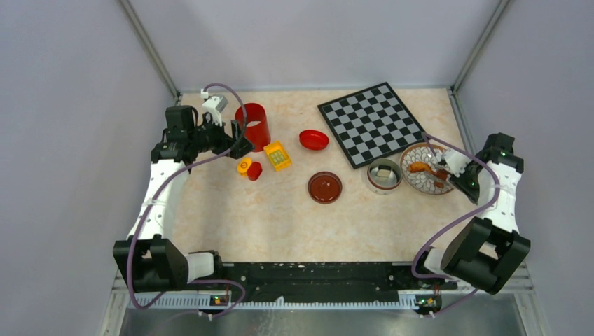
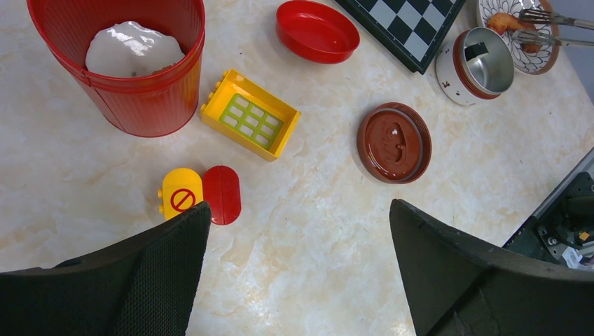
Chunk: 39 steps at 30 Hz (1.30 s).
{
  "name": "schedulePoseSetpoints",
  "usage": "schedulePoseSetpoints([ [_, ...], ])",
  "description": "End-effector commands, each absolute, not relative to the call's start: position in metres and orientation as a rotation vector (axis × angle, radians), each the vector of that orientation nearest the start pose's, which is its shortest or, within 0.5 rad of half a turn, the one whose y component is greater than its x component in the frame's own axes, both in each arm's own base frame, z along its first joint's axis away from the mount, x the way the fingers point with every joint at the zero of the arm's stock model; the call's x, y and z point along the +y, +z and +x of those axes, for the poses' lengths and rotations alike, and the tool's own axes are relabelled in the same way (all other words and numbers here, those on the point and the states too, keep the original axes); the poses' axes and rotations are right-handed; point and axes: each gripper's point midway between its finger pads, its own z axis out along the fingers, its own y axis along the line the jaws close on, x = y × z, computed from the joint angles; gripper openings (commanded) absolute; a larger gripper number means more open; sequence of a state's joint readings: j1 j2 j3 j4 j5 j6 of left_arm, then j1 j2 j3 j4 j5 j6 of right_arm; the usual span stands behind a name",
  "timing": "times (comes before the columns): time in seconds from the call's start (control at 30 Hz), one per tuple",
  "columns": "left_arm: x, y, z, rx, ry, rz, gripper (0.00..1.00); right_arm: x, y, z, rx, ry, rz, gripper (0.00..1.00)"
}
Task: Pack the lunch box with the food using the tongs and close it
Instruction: Pick up the fake food from the plate.
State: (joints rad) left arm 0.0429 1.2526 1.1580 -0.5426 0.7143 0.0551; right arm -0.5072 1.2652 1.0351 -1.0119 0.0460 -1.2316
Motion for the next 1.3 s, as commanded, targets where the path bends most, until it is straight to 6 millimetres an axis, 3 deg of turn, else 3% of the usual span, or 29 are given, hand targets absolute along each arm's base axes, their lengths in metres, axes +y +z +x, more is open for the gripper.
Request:
schedulePoseSetpoints([
  [0.0, -0.102, 0.261, 0.335, 2.015, -0.714, 0.437, 0.99, -0.178, 0.135, 0.212, 2.714, -0.5, -1.021, 0.35],
  [0.33, -0.102, 0.261, 0.337, 2.018, -0.716, 0.432, 0.99, -0.175, 0.133, 0.214, 2.682, -0.503, -1.092, 0.31],
  [0.53, -0.102, 0.262, 0.336, 2.018, -0.718, 0.43, 0.99, -0.17, 0.134, 0.211, 2.668, -0.484, -1.13, 0.16],
  [0.7, -0.102, 0.264, 0.336, 2.015, -0.716, 0.43, 0.99, -0.166, 0.147, 0.211, 2.642, -0.479, -1.124, 0.0],
  [0.93, -0.103, 0.264, 0.336, 2.013, -0.72, 0.433, 0.99, -0.159, 0.167, 0.212, 2.614, -0.45, -1.078, 0.0],
  [1.27, -0.102, 0.264, 0.336, 2.013, -0.717, 0.432, 0.99, -0.159, 0.18, 0.217, 2.587, -0.432, -1.024, 0.0],
])
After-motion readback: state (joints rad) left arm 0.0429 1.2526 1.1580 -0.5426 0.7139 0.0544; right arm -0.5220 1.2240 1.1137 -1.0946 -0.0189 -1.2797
